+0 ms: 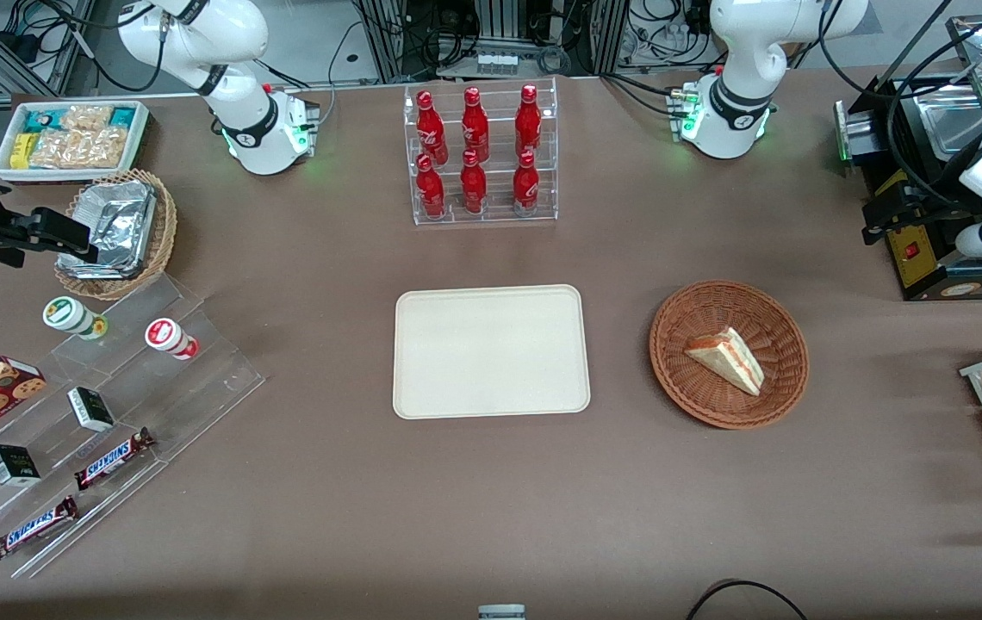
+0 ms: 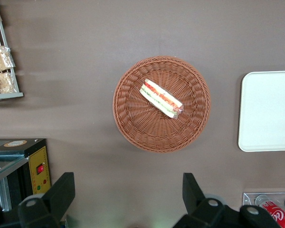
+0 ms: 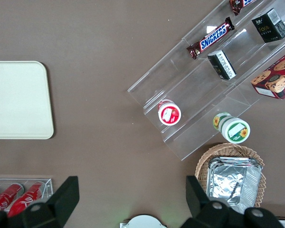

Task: Place sandwich from basket to tray
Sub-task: 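Move the left gripper down over the wrapped sandwich in the wicker basket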

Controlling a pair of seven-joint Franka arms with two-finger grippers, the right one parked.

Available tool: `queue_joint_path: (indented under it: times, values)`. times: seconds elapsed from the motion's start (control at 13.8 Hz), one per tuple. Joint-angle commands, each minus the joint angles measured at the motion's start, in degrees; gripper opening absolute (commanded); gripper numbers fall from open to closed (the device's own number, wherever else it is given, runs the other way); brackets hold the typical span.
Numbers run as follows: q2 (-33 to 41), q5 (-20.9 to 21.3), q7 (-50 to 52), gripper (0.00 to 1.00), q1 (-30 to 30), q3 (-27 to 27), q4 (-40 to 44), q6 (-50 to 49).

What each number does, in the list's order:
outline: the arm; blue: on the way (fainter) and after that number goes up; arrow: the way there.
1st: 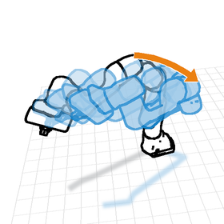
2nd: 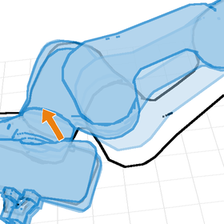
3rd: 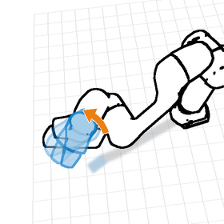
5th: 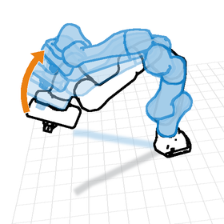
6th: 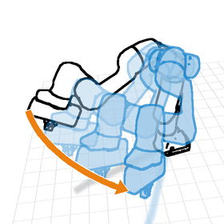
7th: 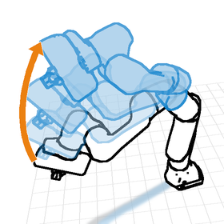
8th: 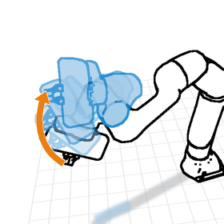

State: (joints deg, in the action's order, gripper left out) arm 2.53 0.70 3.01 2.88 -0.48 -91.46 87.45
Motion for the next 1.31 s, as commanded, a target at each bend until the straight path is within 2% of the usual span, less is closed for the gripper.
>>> queue_joint_path:
  times: [0.0, 0.36, 0.51, 0.73, 1.02, 1.24]
  values:
    - [0.9, -0.5, -0.8, 1.0, 1.0, 1.0, -1.1, 0.4]
    - [-0.9, -0.4, 0.3, 1.0, 1.1, 0.8, -2.7, 0.9]
    - [0.0, -0.4, 2.9, 1.0, 1.4, 0.5, -10.5, 7.3]
    - [1.2, -0.4, 16.8, 1.0, 2.0, -1.4, -22.2, 21.9]
    - [-0.4, -0.3, 43.5, 1.0, 2.0, -5.0, -34.5, 41.3]
    - [-5.2, -0.2, 57.3, 1.0, 2.1, -6.8, -35.6, 47.7]
